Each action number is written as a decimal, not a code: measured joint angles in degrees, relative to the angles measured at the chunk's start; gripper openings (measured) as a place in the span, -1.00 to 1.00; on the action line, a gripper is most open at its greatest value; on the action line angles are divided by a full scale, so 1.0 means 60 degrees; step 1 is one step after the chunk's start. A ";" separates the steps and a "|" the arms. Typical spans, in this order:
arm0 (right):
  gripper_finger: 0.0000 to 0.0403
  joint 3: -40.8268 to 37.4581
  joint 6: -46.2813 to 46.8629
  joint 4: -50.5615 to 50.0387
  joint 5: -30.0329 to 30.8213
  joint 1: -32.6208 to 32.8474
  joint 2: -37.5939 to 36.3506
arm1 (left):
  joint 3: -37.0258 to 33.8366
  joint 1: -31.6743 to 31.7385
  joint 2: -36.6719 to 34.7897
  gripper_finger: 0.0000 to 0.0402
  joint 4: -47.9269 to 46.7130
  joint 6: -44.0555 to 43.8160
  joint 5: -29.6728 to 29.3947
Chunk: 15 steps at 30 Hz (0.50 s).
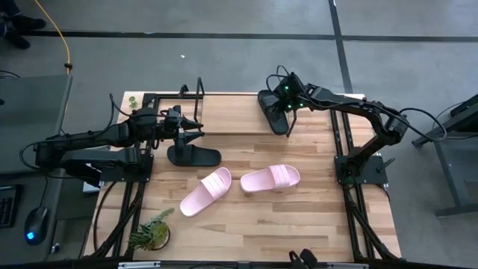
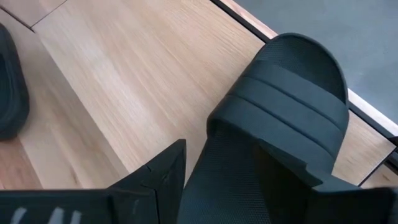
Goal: Pick and place slides into the shelf
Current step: Adjust the shelf
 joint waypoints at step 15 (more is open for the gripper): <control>-0.12 -0.0620 -0.0063 0.0890 0.0338 -0.0091 -0.0070 | 0.0000 0.0000 0.0000 -0.29 -0.0026 -0.0004 0.0000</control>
